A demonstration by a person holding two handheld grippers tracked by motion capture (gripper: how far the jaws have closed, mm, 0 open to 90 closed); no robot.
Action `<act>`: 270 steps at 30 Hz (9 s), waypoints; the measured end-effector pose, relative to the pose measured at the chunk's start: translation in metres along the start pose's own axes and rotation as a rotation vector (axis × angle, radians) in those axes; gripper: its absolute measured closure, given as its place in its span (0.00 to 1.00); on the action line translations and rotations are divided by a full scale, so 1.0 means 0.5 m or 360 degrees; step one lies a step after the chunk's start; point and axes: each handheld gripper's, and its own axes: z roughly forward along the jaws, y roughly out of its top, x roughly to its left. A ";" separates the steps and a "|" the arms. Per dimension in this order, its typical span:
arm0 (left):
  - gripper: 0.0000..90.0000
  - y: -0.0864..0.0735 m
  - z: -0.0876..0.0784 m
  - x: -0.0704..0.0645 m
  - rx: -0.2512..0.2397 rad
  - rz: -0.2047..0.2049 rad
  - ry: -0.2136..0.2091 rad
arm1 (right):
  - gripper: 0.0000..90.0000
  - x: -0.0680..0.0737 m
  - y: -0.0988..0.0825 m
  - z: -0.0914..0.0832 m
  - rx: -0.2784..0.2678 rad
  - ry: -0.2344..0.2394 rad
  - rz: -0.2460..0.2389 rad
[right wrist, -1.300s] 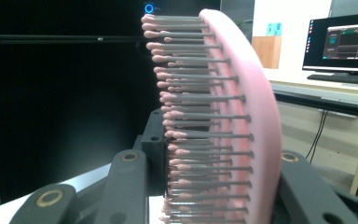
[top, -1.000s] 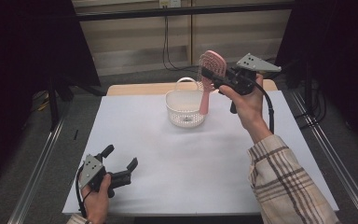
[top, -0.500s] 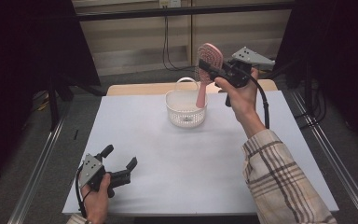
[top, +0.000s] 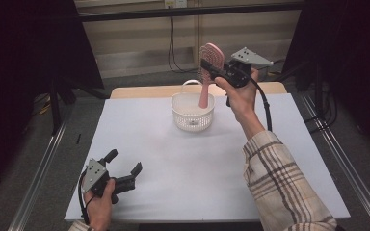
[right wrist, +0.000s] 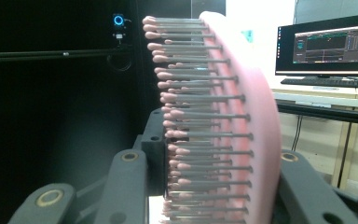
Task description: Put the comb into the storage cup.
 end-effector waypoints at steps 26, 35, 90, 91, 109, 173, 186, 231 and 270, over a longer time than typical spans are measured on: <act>0.01 -0.002 0.006 -0.010 0.0022 0.0006 -0.0031 | 0.70 0.001 -0.071 0.041 0.0049 -0.0048 -0.0013; 0.01 -0.001 0.004 -0.010 0.0016 0.0006 -0.0032 | 0.70 -0.007 -0.095 0.041 0.0038 -0.0069 0.0007; 0.01 0.001 0.003 -0.013 0.0018 0.0035 -0.0058 | 0.69 -0.030 -0.213 0.050 0.0111 -0.0170 0.0079; 0.01 0.001 0.003 -0.013 0.0018 0.0035 -0.0058 | 0.69 -0.032 -0.213 0.049 0.0114 -0.0174 0.0085; 0.01 -0.001 0.007 -0.013 0.0039 0.0033 -0.0072 | 0.66 -0.066 -0.213 0.023 0.0185 -0.0285 0.0098; 0.01 -0.002 0.007 -0.012 0.0053 0.0039 -0.0084 | 0.57 -0.089 -0.234 0.045 0.0303 -0.0287 0.0168; 0.01 -0.002 0.007 -0.012 0.0049 0.0038 -0.0082 | 0.50 -0.093 -0.228 0.038 0.0314 -0.0288 0.0176; 0.01 0.001 0.008 -0.009 0.0034 0.0022 -0.0055 | 0.02 -0.098 -0.174 -0.020 0.0291 -0.0305 0.0090; 0.01 0.001 -0.002 -0.006 0.0016 0.0017 -0.0018 | 0.00 -0.099 -0.161 -0.112 0.0259 -0.0356 -0.0026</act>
